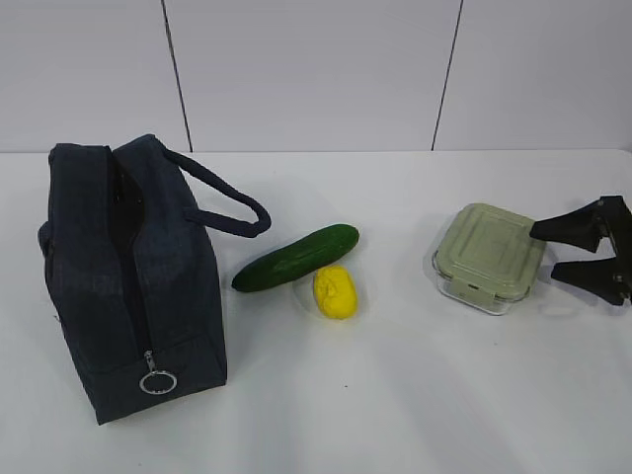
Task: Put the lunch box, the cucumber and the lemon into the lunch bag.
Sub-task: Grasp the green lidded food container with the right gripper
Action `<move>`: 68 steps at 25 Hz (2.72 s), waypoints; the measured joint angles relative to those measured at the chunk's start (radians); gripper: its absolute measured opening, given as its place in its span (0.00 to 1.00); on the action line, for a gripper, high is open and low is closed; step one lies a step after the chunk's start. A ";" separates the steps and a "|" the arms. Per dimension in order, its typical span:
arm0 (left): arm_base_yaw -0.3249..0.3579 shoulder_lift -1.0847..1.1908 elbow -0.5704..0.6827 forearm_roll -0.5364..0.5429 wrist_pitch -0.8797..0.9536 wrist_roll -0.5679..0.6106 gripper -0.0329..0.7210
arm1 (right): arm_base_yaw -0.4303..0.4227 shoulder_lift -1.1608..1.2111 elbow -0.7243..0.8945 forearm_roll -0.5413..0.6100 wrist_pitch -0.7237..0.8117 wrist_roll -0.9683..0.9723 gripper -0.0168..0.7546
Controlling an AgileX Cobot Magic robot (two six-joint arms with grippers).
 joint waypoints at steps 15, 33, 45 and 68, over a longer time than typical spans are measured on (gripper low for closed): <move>0.000 0.000 0.000 0.000 0.000 0.000 0.36 | 0.047 0.000 0.000 -0.004 -0.083 -0.008 0.81; 0.000 0.000 0.000 0.000 0.000 0.000 0.36 | 0.077 0.040 -0.019 0.016 -0.047 -0.018 0.79; 0.000 0.000 0.000 0.000 0.000 0.000 0.36 | 0.078 0.055 -0.019 0.018 -0.038 -0.018 0.79; 0.000 0.000 0.000 0.000 0.000 0.000 0.36 | 0.078 0.055 -0.019 0.021 -0.040 -0.018 0.65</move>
